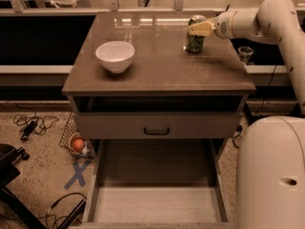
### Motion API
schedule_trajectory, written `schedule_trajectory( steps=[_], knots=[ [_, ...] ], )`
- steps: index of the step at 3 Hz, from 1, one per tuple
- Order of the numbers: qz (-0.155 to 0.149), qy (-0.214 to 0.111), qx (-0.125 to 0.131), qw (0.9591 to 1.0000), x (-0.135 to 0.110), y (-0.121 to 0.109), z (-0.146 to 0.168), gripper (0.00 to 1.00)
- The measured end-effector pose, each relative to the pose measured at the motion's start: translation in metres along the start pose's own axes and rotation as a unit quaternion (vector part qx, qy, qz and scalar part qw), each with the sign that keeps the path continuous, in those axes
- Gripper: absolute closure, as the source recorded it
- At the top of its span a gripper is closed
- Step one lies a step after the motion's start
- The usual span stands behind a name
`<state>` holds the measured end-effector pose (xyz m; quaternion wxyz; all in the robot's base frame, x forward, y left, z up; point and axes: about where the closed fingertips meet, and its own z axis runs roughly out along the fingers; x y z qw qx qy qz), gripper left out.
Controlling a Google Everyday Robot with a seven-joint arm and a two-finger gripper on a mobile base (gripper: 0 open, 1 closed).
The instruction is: Pick green can from middle drawer and place on counter
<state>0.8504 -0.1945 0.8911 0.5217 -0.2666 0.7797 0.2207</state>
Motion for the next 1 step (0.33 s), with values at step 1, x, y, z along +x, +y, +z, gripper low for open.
schedule_trajectory(
  steps=[1],
  knots=[
    [0.001, 0.001, -0.003, 1.0000, 0.0015, 0.0020, 0.0040, 0.01]
  ],
)
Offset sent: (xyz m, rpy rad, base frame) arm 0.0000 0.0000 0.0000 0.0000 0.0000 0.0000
